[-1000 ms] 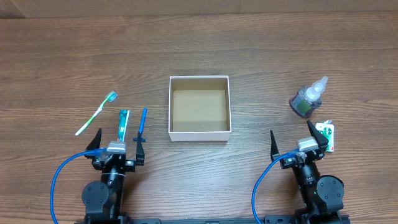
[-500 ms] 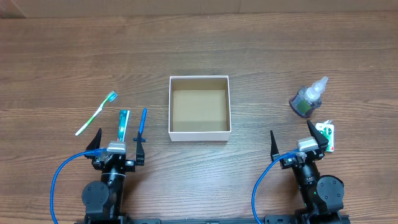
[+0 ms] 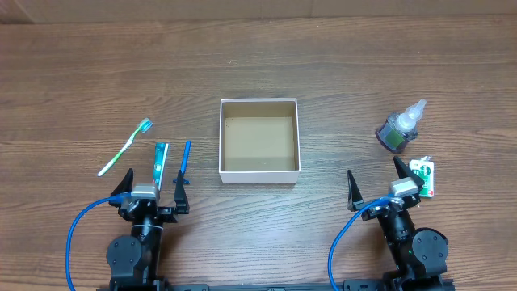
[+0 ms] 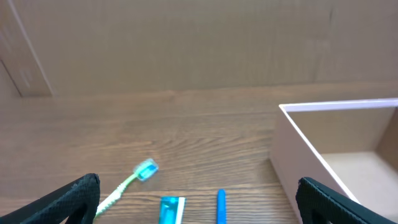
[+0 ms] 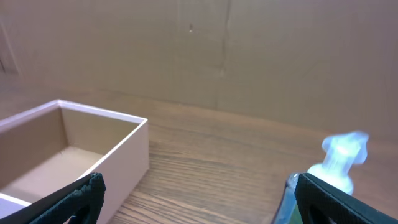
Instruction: Pack container
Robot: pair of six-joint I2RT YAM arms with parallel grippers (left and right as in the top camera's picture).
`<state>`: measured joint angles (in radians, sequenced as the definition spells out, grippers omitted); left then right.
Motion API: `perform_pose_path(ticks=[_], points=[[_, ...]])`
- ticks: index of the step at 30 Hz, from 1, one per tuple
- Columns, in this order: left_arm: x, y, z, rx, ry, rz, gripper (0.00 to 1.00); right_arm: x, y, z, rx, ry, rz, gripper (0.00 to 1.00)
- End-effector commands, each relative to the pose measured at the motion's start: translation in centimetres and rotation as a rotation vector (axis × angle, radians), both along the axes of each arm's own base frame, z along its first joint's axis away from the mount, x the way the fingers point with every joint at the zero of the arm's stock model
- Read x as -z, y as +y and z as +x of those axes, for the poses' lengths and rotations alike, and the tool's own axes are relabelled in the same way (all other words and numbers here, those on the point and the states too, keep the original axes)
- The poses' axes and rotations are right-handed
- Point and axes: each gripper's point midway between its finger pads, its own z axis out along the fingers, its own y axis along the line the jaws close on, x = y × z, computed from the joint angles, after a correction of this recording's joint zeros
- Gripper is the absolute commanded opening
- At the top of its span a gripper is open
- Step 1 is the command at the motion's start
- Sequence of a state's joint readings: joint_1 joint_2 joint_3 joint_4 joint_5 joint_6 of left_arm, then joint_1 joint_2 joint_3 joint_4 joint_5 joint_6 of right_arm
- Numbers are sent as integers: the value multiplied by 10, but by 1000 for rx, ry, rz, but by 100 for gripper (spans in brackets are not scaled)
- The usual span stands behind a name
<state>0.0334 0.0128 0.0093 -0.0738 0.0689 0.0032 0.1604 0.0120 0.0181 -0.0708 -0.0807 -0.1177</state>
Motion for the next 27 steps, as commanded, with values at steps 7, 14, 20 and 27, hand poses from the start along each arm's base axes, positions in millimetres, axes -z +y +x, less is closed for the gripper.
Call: perform_pose_path(ticks=[7,14,20,27], points=[[-87,-4,-21,18,-103,-89,100,-38,-3,-11,13,97,190,100],[-116,-4,-23,11,43,-97,100,-76,-1,-2,35,296,160,100],[-129,-5,-11,12,250,-108,100,-89,5,37,84,602,167,100],[-129,-5,-8,-2,520,-119,100,-95,16,67,87,871,132,100]])
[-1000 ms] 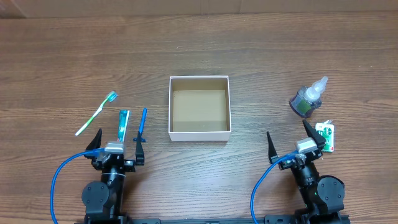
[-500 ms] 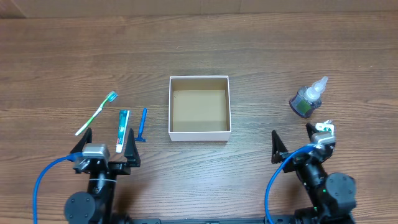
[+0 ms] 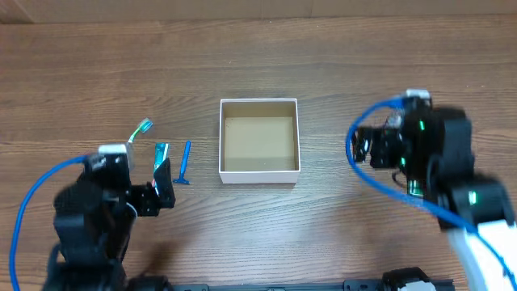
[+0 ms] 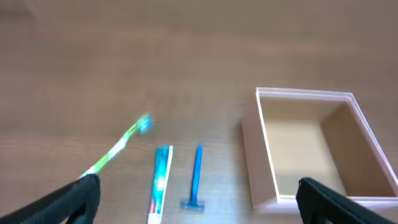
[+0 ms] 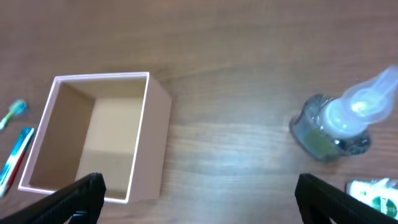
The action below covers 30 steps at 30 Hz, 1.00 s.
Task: Pack container
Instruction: 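Reach the right gripper to the soap pump bottle and grasp it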
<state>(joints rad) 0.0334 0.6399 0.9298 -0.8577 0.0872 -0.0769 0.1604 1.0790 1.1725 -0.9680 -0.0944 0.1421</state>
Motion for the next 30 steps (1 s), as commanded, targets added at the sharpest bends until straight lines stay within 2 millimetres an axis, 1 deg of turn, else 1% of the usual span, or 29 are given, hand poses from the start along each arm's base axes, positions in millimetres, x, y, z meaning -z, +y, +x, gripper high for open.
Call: perform_pose_path(ticks=[1,2,3,6,7,11,13,15,17,19,20,23,27,30], points=[[-20,-1,7,2,38,-22,100,-21,5,17,4,19,15,100],[-21,-1,9,2,45,-22,100,-22,4,20,10,21,16,100],[-21,-2,11,2,54,-24,100,-22,-3,27,88,26,32,100],[-18,-2,11,2,65,-25,100,-20,-37,38,347,29,77,100],[-18,-1,11,1,69,-25,100,-22,-45,41,381,20,86,100],[-12,-1,9,-15,99,-42,100,-28,-87,55,518,-30,124,100],[-9,-1,10,-15,113,-42,100,-23,-106,61,566,-24,138,100],[-7,-1,11,-15,123,-44,100,-6,-123,65,614,24,135,100],[-5,-1,12,-19,129,-49,100,12,-132,69,639,77,128,100],[-4,-1,13,-19,133,-49,100,38,-137,76,654,155,117,100],[-4,-1,13,-18,134,-49,100,48,-137,78,653,182,112,100],[-4,-1,13,-19,134,-49,100,67,-139,86,655,226,110,100],[-4,-1,13,-19,134,-49,100,78,-140,92,675,245,123,100],[-4,-1,13,-19,134,-49,100,78,-140,96,674,234,124,100]])
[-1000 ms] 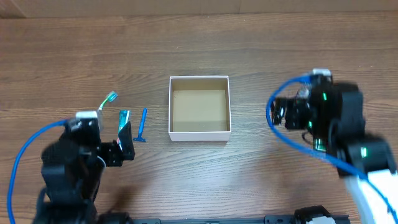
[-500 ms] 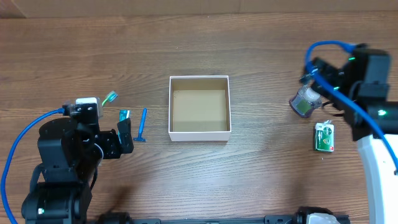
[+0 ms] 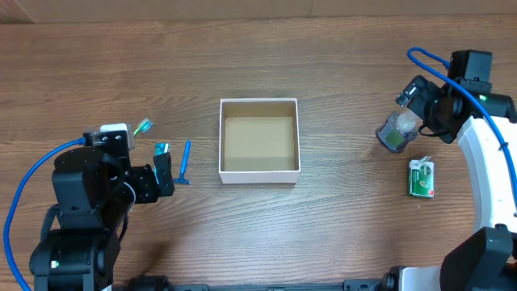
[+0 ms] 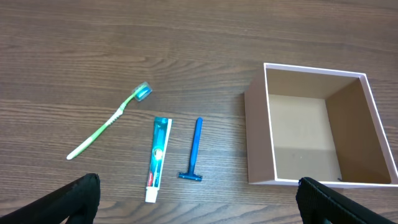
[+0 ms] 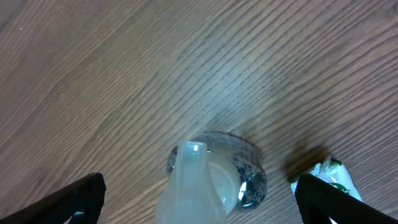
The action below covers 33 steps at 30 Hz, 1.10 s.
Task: Pack container
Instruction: 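Reach the right gripper to the soap pump bottle and grasp it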
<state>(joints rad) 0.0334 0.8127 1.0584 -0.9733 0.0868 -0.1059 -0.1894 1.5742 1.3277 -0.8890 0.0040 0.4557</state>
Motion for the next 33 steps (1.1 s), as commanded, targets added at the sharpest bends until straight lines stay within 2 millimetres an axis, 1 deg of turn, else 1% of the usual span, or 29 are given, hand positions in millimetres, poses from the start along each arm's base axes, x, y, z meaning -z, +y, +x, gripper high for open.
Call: perform_pose_path(ticks=[1,8,13,16,21,24,29,33], points=[[-11,-1,1,-3,-27,-20,100,-14,-3,8,17,-52,-4,100],[-10,-1,0,-3,-22,-20,100,-10,-3,6,11,-39,-8,100],[-9,-1,-1,-3,-15,-20,100,2,-11,-3,32,14,-81,92],[-9,-1,-1,-3,-15,-20,100,8,-5,-3,-23,35,-106,89],[-9,-1,-1,-3,-15,-20,100,12,7,2,-56,38,-113,89],[-8,-1,-2,-3,-9,-20,100,19,14,4,-75,55,-110,89],[-8,-1,-2,-3,-9,-20,100,32,13,5,-70,88,-111,87],[-8,-1,-2,-3,-9,-20,100,31,10,6,-59,86,-129,85]])
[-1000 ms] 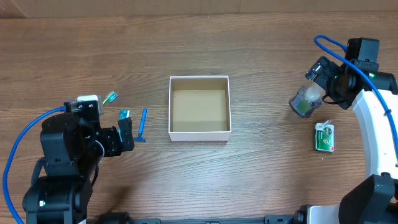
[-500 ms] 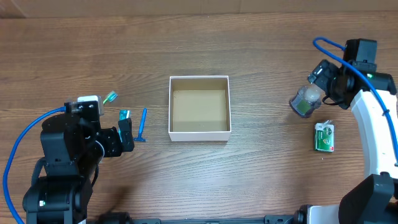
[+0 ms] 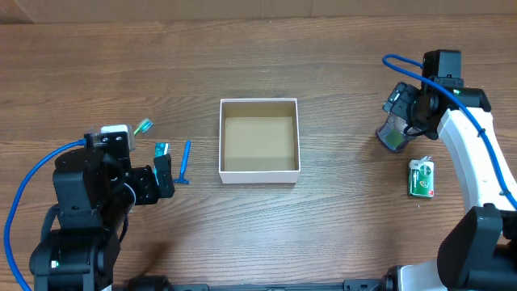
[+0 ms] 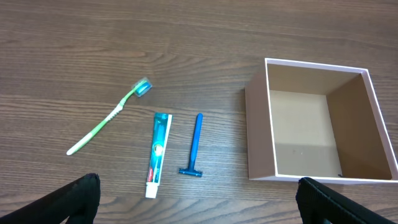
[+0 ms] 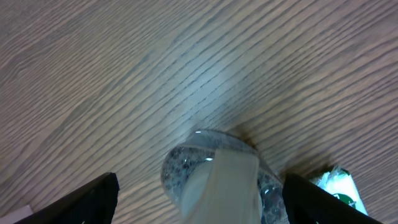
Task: Pack container
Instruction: 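Reach the right gripper to the soap pump bottle and grasp it, then carry the bottle with the right gripper into the box and release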
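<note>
The open white box [image 3: 258, 170] sits mid-table, empty inside [image 4: 273, 143]. Left of it lie a green toothbrush [image 4: 109, 121], a teal toothpaste tube [image 4: 158, 154] and a blue razor [image 4: 195, 146]. My left gripper [image 3: 161, 174] hovers open above and in front of them [image 4: 199, 208], holding nothing. At the right stands a clear bottle with a white nozzle [image 3: 393, 135]. My right gripper [image 3: 406, 107] is open directly over it, one finger on each side of the nozzle [image 5: 214, 186]. A green packet [image 3: 422, 178] lies in front of the bottle.
The left arm hides most of the toothbrush and toothpaste in the overhead view. The green packet [image 5: 336, 186] lies close beside the bottle's base. A cardboard wall runs along the table's far edge [image 3: 258, 10].
My right gripper has shifted a little left and closer onto the bottle, and its fingers stand slightly nearer each other. The left gripper and all objects are where they were.
Both grippers first rested open at the front edge of the table. Then both were raised, the left over the toiletries, the right between box and bottle. Then the right was over the bottle, where it now sits closer; nothing has been picked up.
</note>
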Robot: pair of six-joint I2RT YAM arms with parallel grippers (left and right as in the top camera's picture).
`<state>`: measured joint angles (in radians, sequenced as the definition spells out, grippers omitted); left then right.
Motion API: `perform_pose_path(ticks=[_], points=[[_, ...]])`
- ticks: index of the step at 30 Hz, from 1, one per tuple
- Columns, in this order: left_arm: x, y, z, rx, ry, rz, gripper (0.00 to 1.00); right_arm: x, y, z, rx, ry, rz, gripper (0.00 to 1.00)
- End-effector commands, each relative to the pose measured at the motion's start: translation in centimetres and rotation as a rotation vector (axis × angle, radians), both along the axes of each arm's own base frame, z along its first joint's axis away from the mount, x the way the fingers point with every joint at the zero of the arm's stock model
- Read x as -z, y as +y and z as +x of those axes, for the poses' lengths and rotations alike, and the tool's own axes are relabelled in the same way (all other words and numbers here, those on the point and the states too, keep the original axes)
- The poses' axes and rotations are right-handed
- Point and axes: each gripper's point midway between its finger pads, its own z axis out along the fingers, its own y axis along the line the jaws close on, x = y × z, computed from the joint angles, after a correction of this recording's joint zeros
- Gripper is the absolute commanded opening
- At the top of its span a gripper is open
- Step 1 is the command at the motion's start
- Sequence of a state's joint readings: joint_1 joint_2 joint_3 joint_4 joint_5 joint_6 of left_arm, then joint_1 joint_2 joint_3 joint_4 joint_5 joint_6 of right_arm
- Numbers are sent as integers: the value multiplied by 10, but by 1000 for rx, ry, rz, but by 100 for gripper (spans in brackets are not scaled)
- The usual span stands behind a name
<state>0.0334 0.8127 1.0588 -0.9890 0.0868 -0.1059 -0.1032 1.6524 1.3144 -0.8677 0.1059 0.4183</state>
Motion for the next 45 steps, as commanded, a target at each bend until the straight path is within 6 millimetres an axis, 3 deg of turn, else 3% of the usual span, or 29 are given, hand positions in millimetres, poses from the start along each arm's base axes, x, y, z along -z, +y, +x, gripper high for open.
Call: perform_pose_path(ticks=[1,9,26,31,34,35,45], points=[[-10,-1,1,-4,-24,-20,100,0,-6,0,14,-4,-33,84],[-10,-1,1,-4,-25,-19,100,-1,-6,3,15,-19,-35,64],[-10,0,1,-9,-24,-14,100,-2,-7,3,18,-20,-42,35],[-10,0,1,-9,-24,-14,100,-3,-8,4,18,-21,-42,20],[-10,0,1,-9,-25,-14,100,-4,-8,5,16,-25,-44,17],[-10,0,1,-9,-24,-14,100,-5,-8,5,14,-26,-45,11],[-10,0,1,-9,-25,-14,100,-24,-7,4,-24,-58,-65,10]])
